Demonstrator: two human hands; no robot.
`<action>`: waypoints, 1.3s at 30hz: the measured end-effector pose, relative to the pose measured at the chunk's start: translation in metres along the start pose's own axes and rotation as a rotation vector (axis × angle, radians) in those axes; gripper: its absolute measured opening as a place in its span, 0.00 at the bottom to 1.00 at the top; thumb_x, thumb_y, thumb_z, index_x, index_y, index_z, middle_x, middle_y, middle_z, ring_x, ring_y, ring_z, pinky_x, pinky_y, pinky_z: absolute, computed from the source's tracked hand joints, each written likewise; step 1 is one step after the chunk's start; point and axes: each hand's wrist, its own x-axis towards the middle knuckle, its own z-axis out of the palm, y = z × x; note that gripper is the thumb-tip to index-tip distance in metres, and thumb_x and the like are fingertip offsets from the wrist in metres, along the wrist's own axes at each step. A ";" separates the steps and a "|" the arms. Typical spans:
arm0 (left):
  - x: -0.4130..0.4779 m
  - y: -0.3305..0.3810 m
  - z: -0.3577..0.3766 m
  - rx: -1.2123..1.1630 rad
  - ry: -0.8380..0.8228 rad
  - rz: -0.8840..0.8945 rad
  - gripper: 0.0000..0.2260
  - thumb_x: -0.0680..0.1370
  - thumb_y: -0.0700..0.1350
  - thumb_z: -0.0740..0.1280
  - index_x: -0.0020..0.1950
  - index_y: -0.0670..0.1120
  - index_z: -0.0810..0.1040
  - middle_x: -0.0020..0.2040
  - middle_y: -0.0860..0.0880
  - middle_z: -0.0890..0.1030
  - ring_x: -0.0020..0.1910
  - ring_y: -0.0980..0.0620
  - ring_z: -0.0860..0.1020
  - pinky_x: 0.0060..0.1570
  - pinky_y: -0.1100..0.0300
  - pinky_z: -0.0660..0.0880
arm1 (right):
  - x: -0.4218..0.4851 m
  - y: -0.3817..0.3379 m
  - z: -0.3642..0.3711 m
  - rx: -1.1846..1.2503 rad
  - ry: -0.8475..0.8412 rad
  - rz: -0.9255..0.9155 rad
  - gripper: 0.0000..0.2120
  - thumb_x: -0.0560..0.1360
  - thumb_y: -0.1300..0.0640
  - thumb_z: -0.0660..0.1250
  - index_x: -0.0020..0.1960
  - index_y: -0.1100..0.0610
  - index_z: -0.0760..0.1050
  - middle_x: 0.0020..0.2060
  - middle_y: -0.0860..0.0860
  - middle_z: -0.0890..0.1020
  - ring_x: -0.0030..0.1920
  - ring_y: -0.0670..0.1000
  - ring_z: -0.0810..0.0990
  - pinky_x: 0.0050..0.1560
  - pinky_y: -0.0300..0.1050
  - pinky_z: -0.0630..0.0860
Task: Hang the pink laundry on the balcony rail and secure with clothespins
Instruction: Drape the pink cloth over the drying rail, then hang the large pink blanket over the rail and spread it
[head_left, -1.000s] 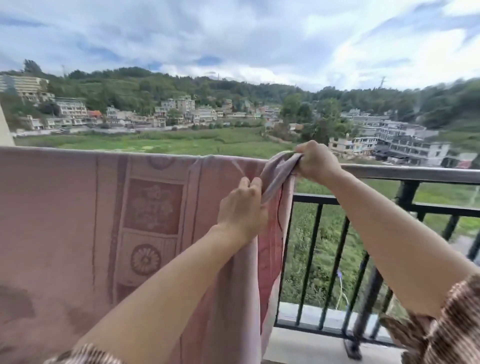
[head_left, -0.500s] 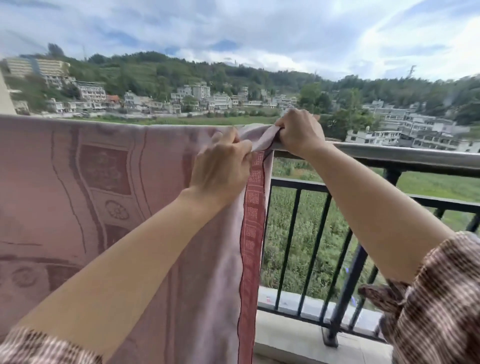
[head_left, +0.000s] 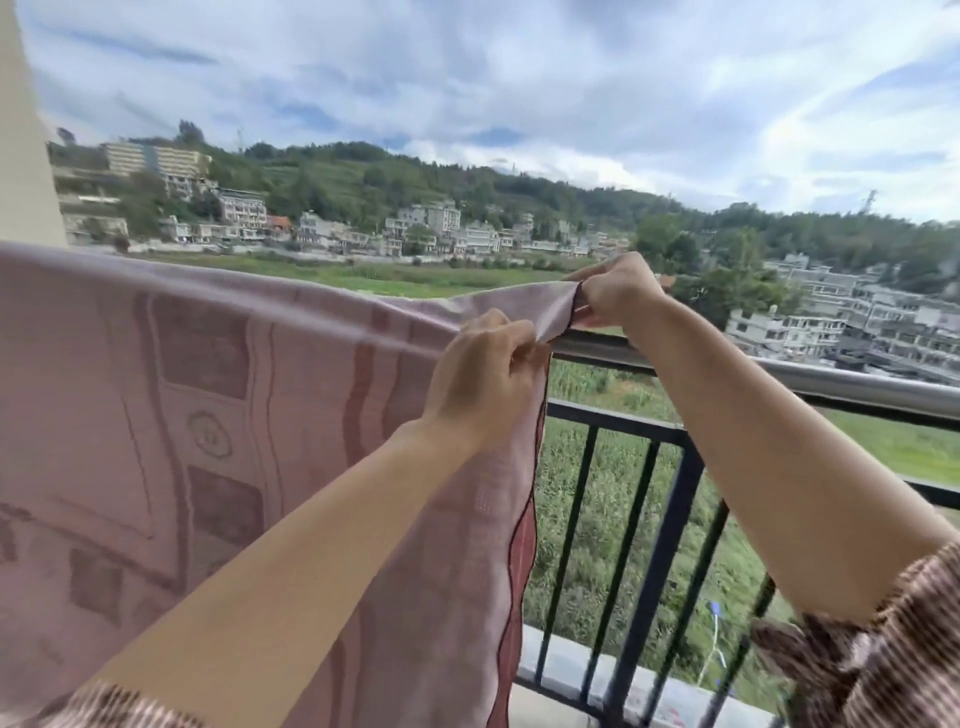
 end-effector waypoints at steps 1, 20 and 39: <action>-0.003 0.004 0.010 -0.009 -0.019 0.002 0.13 0.78 0.43 0.65 0.34 0.47 0.70 0.34 0.50 0.72 0.34 0.55 0.68 0.34 0.66 0.63 | -0.007 0.006 -0.011 -0.027 0.005 0.000 0.13 0.75 0.71 0.62 0.38 0.58 0.80 0.39 0.56 0.84 0.30 0.49 0.83 0.36 0.41 0.82; -0.025 -0.027 0.034 0.141 -0.100 0.107 0.07 0.76 0.41 0.64 0.50 0.46 0.80 0.50 0.47 0.77 0.52 0.47 0.70 0.51 0.54 0.73 | -0.055 0.012 -0.007 -0.380 0.186 -0.342 0.14 0.71 0.66 0.60 0.45 0.60 0.85 0.36 0.54 0.84 0.25 0.43 0.69 0.25 0.37 0.66; -0.062 -0.354 -0.302 0.713 -0.100 -0.531 0.18 0.75 0.41 0.59 0.64 0.47 0.68 0.62 0.46 0.70 0.63 0.46 0.66 0.54 0.53 0.69 | -0.072 -0.126 0.434 -0.553 -0.188 -0.829 0.19 0.76 0.53 0.64 0.64 0.58 0.72 0.61 0.53 0.75 0.65 0.54 0.69 0.61 0.49 0.70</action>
